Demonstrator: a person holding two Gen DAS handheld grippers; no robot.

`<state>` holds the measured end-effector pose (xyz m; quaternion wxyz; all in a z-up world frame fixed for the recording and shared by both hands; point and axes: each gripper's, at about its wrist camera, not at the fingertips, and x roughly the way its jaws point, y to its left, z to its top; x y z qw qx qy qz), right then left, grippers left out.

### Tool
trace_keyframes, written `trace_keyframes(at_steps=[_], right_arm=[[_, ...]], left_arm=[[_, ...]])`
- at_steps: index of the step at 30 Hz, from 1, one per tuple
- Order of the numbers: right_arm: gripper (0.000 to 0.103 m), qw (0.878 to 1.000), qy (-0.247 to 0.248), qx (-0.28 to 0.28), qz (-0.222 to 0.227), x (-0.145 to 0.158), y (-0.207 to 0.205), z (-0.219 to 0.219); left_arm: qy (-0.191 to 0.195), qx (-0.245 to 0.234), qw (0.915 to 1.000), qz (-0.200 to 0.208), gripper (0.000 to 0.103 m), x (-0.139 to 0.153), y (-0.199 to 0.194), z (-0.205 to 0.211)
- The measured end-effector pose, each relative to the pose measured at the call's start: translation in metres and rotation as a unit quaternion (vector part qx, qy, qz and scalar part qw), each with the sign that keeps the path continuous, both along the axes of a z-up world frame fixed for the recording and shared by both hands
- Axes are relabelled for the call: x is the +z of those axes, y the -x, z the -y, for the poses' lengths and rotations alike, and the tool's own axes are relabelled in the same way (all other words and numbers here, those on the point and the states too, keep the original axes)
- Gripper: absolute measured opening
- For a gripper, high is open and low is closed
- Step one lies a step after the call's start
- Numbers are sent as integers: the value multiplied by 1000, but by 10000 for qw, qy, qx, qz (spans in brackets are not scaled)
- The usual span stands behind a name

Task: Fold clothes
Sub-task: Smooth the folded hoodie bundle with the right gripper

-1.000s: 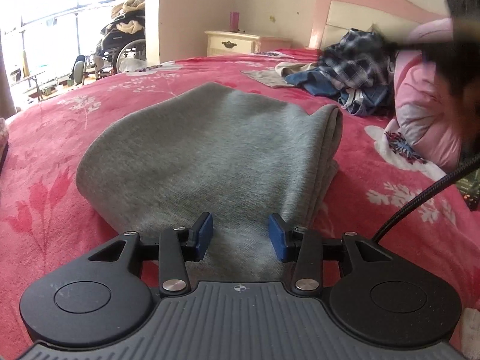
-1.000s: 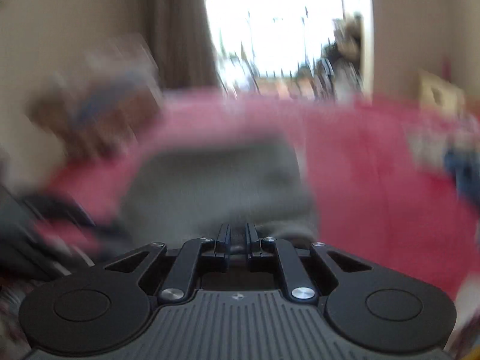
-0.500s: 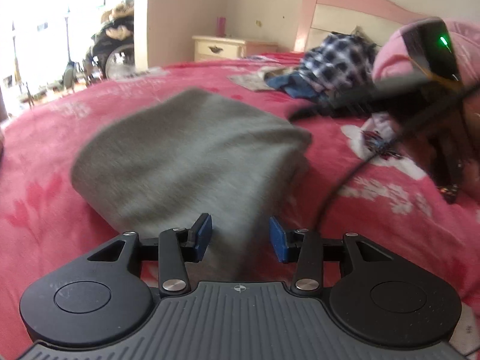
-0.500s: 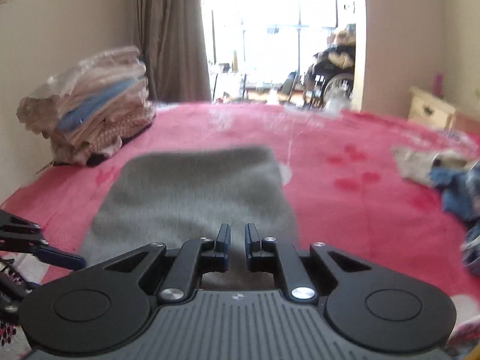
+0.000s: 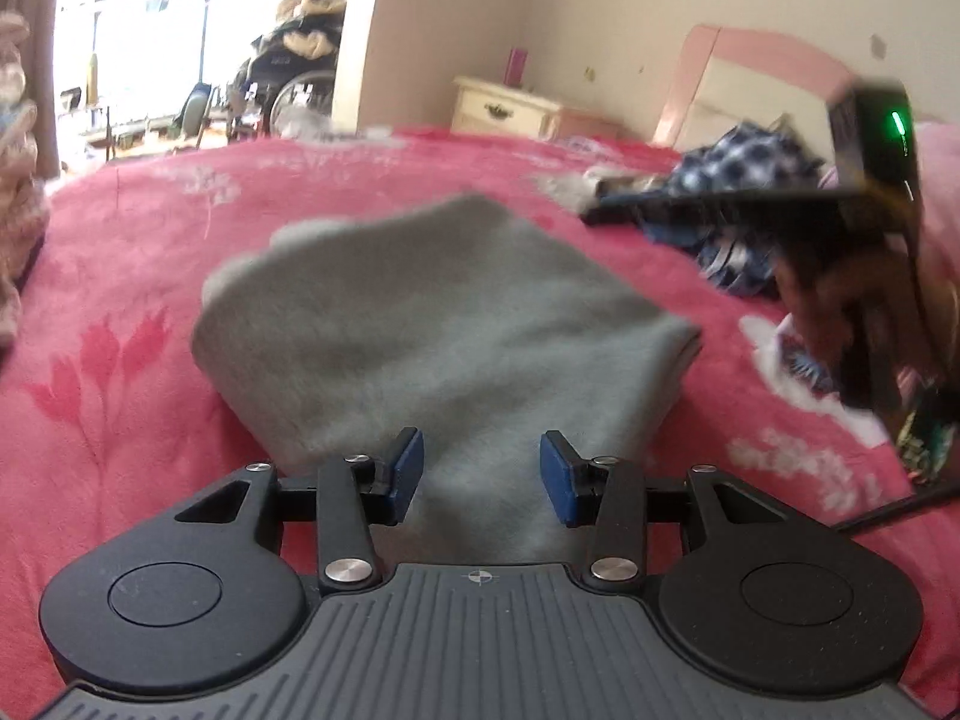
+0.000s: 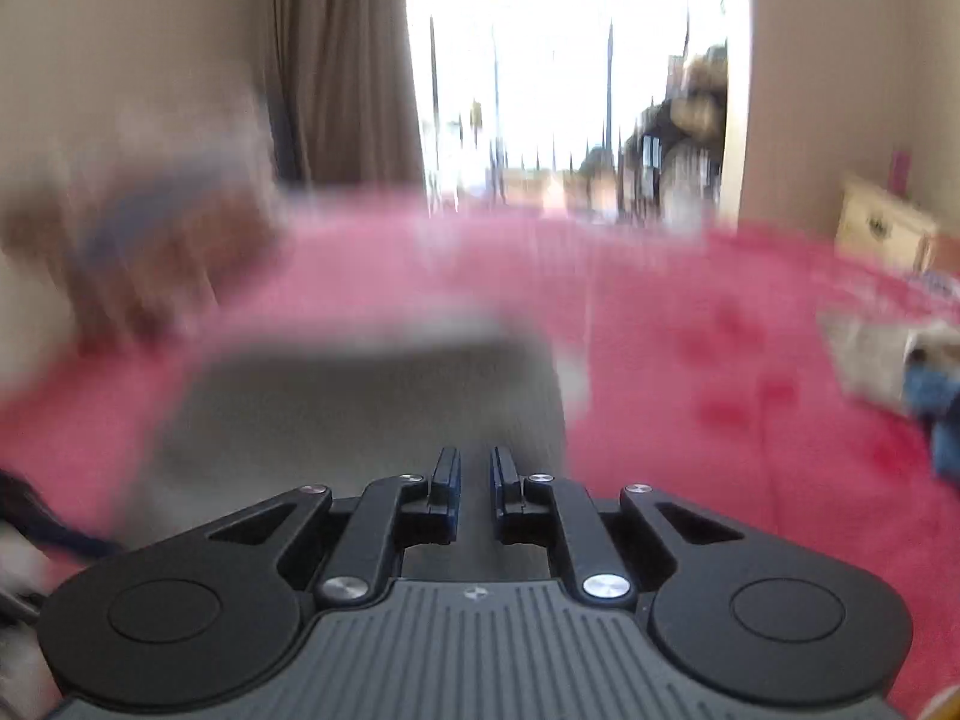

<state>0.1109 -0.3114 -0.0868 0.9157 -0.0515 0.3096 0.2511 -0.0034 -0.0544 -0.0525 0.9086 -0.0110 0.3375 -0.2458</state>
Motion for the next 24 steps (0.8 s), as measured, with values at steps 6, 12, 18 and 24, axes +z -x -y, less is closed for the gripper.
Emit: trace_keyframes(at_steps=[6,12,18,24], right_arm=[[12,9999,-143,-42,16,31,-24,-4],[12,9988,168,424,156,23,-65,-35],[11,9993,-303,68,-204,11,-99,-33],[15,9856,-1666,-205,-219,32,-85,23]], left_arm=[[60,57,9999,126,43,1,4,-10],[-239,169,9957,881,43,21,-35,-24],[-630,311,9950,714,44,-15,-88,-23],[-572,339,9925,1023,45,1,-76,-26]])
